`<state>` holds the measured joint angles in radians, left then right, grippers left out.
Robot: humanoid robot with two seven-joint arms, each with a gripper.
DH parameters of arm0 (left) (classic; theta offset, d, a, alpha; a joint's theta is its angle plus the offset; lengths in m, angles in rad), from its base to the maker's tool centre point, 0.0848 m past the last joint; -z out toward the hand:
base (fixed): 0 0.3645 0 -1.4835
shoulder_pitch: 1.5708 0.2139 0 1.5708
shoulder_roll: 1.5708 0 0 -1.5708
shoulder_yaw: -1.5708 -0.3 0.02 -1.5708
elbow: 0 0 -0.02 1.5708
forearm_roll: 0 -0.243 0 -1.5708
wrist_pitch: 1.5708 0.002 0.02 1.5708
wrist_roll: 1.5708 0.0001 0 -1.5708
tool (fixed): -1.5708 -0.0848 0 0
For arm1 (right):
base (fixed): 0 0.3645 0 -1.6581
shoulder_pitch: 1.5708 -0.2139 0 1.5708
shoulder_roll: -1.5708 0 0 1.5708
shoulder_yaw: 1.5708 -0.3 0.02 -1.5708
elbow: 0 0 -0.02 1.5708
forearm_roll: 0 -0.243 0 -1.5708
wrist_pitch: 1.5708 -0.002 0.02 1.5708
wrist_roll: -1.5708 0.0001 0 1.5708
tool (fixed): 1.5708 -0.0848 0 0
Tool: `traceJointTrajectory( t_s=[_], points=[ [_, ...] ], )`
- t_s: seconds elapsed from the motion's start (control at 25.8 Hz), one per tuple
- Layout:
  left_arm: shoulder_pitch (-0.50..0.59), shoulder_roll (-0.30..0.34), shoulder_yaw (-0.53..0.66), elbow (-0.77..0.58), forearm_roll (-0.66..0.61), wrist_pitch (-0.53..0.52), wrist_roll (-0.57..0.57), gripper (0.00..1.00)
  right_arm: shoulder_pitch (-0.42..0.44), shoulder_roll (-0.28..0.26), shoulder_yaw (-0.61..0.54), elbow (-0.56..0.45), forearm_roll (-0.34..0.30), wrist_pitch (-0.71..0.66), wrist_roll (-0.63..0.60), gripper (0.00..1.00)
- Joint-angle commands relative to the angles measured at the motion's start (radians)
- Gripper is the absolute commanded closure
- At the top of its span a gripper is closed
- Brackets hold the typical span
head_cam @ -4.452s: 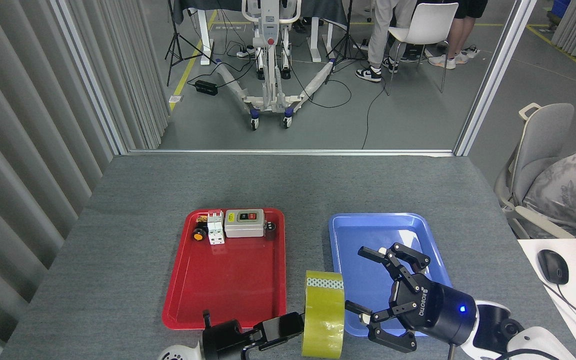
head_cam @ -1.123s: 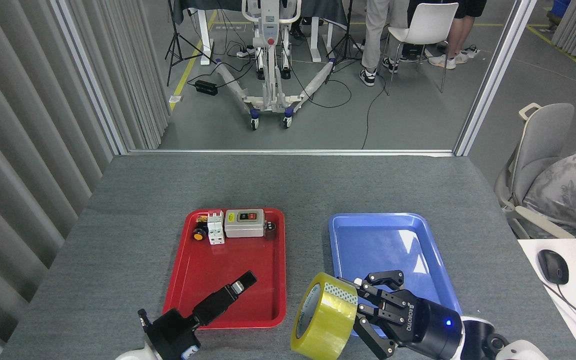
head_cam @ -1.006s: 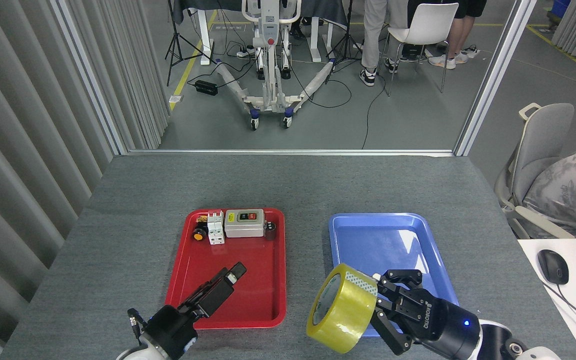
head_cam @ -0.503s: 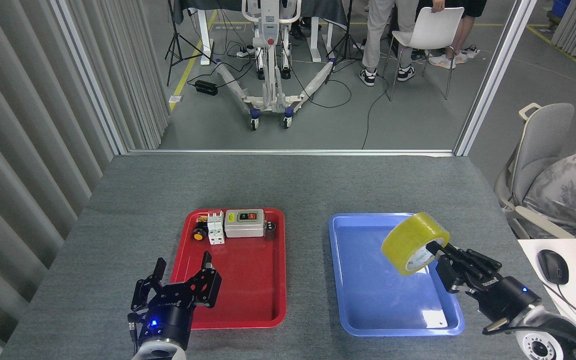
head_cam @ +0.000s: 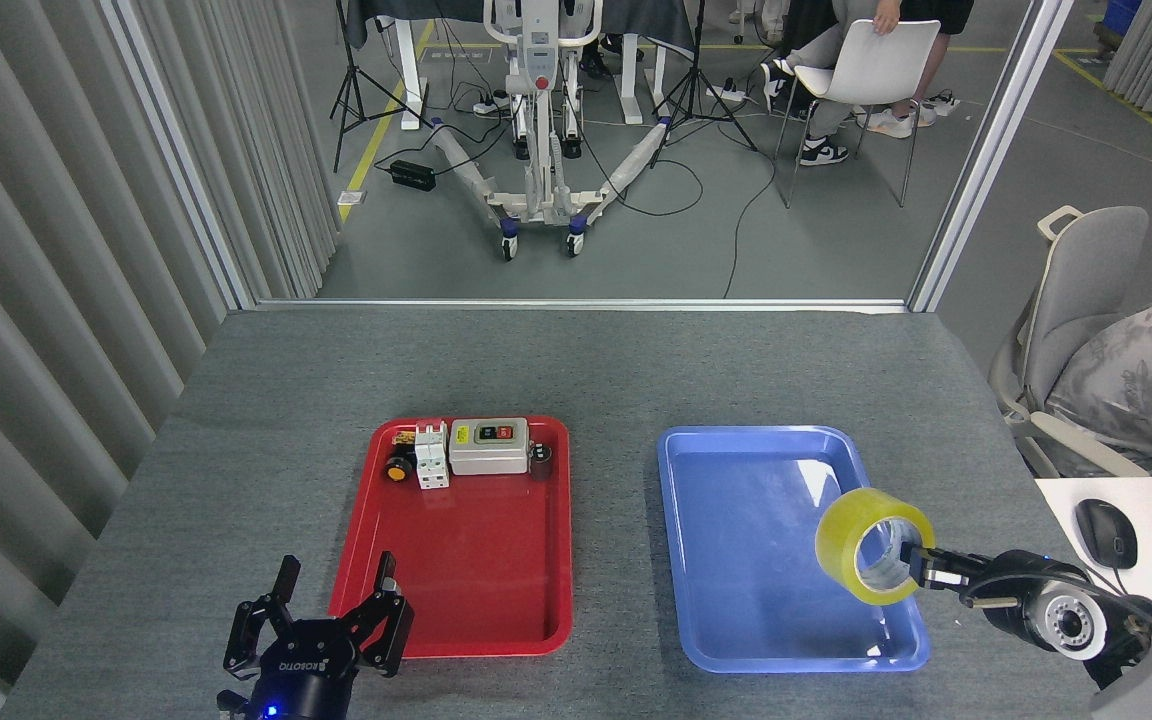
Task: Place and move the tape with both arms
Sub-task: 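Move the tape roll with the right gripper over the blue tray, then lower the tape roll flat into the blue tray and open the right gripper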
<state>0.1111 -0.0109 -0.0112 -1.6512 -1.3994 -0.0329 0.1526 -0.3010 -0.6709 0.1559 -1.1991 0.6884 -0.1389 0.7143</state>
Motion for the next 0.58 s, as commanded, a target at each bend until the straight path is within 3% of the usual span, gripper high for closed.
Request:
traceJointTrajectory(
  t_s=[0.0,0.12,0.31,0.54],
  points=[
    [0.01,0.017,0.0,0.001,0.002,-0.025,0.039,0.01,-0.106,0.007,0.05,0.118,-0.012,0.015,0.07,0.94],
    [0.01,0.019,0.0,-0.001,0.002,-0.028,0.039,0.01,-0.17,0.045,0.099,0.157,-0.059,0.068,0.154,0.94],
    [0.01,0.015,-0.007,-0.002,0.002,-0.03,0.03,0.01,-0.28,0.103,0.202,0.237,-0.098,0.202,0.183,0.94],
    [0.005,0.019,-0.007,0.005,0.0,-0.028,0.027,0.01,-0.371,0.151,0.266,0.355,-0.101,0.272,0.237,0.94]
  ],
)
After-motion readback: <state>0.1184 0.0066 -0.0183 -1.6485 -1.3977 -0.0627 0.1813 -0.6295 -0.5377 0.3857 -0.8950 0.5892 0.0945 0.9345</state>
